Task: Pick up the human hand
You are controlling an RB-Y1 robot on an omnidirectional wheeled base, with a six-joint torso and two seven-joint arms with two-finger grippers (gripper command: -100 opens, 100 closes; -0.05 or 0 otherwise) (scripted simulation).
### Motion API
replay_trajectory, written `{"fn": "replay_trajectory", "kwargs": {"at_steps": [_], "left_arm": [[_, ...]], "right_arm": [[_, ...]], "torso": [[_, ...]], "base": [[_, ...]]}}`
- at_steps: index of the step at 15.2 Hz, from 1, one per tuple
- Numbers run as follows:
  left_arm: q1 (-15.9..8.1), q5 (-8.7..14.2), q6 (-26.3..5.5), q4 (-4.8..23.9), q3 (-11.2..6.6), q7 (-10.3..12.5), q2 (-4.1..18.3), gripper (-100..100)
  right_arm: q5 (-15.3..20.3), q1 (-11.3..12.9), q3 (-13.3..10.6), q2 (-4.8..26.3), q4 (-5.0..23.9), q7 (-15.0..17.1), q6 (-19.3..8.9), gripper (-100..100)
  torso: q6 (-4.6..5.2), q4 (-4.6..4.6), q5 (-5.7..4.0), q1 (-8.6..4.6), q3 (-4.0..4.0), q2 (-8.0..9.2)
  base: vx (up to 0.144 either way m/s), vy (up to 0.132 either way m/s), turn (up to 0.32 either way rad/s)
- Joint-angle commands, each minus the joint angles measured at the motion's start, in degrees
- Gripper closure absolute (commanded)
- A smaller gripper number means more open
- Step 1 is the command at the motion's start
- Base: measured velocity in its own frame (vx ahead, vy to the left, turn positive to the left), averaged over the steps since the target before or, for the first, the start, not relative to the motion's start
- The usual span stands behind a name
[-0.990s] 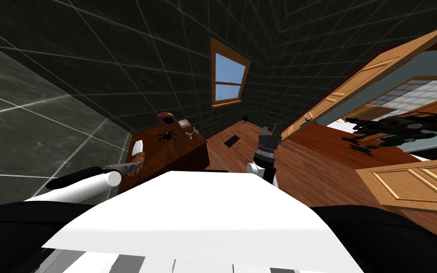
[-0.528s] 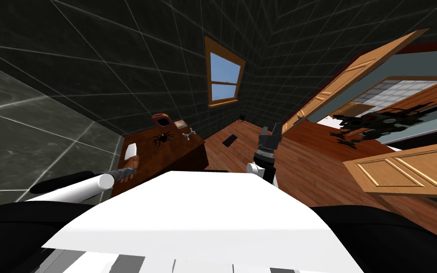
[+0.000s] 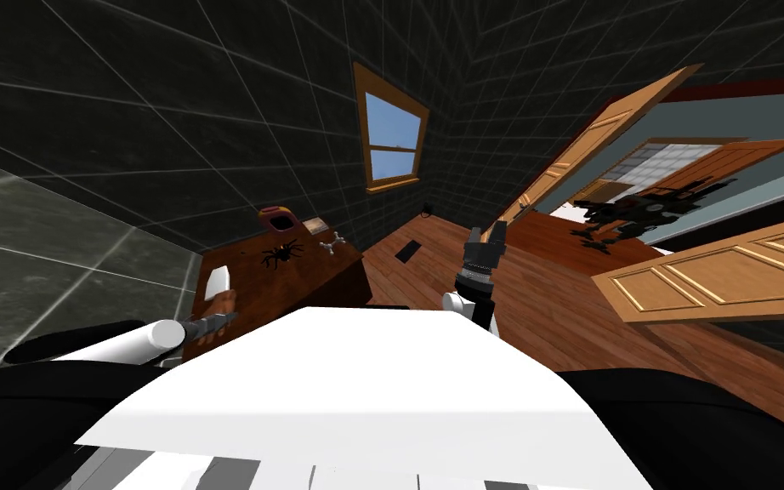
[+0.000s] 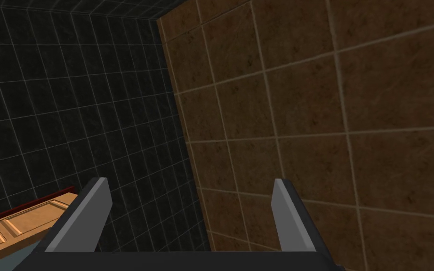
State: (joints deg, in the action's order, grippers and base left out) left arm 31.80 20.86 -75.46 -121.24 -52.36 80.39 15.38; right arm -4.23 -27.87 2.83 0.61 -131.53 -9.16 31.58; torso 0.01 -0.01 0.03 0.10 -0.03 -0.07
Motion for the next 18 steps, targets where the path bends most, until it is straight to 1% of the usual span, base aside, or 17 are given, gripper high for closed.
{"fn": "replay_trajectory", "kwargs": {"at_steps": [1,2,5,6,7,8,11,12,13,14,18], "left_arm": [[-0.1,0.4,-2.9,0.7,-1.35,2.2,0.1,-100],[-0.1,0.4,-3.0,0.7,-1.35,2.2,0.1,-100],[-0.1,0.8,-5.6,1.1,-2.67,4.1,0.1,-100],[0.1,0.9,-4.5,0.9,-2.37,3.3,0.1,-100],[-0.5,1.0,-3.5,2.6,-2.72,2.0,0.0,-100],[-0.7,1.0,-3.1,3.2,-2.81,1.5,-0.1,-100],[-1.8,1.1,-0.9,6.0,-3.25,-1.0,-0.2,-100],[-2.0,1.1,-0.5,6.5,-3.34,-1.5,-0.3,-100],[-1.6,1.0,-1.3,5.5,-3.15,-0.5,-0.3,-100],[-1.7,1.0,-1.1,5.7,-3.17,-0.8,-0.3,100],[-1.7,1.0,-1.1,5.7,-3.16,-0.8,-0.3,100]], "right_arm": [[0.0,0.0,0.0,0.0,0.0,0.0,0.0,0],[0.0,0.0,0.0,0.0,0.0,0.0,0.0,0],[0.0,0.0,0.0,0.0,0.0,0.0,0.0,0],[0.0,0.0,0.0,0.0,0.0,0.0,0.0,0],[0.0,0.0,0.0,0.0,0.0,0.0,0.0,0],[0.0,0.0,0.0,0.0,0.0,0.0,0.0,0],[0.0,0.0,0.0,0.0,0.0,0.0,0.0,0],[0.0,0.0,0.0,0.0,0.0,0.0,0.0,0],[0.0,0.0,0.0,0.0,0.0,0.0,0.0,0],[0.0,0.0,0.0,0.0,0.0,0.0,0.0,0],[0.0,0.0,0.0,0.0,0.0,0.0,0.0,0]], "torso": [[0.00,0.00,0.00,0.00,0.00,0.00],[0.01,0.01,0.00,0.03,0.02,0.03],[0.00,0.02,0.01,0.04,0.05,0.09],[-0.01,0.02,0.01,0.04,0.05,0.09],[-0.01,0.02,0.01,0.02,0.05,0.08],[-0.03,0.01,0.00,-0.03,0.03,0.04],[-0.03,-0.01,-0.02,-0.15,-0.04,-0.06],[-0.04,-0.01,-0.02,-0.15,-0.04,-0.07],[-0.03,-0.02,-0.03,-0.16,-0.04,-0.08],[-0.02,-0.01,-0.03,-0.13,-0.03,-0.06],[-0.03,0.04,0.00,-0.04,0.04,0.05]], "base": [[-0.005,0.017,-0.132],[-0.013,0.017,-0.070],[-0.013,0.017,-0.069],[-0.008,0.008,-0.023],[0.009,-0.010,0.030],[0.023,-0.026,0.079],[0.027,-0.030,0.092],[0.026,-0.030,0.090],[0.014,-0.018,0.039],[0.006,-0.010,-0.008],[0.001,-0.001,0.001]]}}
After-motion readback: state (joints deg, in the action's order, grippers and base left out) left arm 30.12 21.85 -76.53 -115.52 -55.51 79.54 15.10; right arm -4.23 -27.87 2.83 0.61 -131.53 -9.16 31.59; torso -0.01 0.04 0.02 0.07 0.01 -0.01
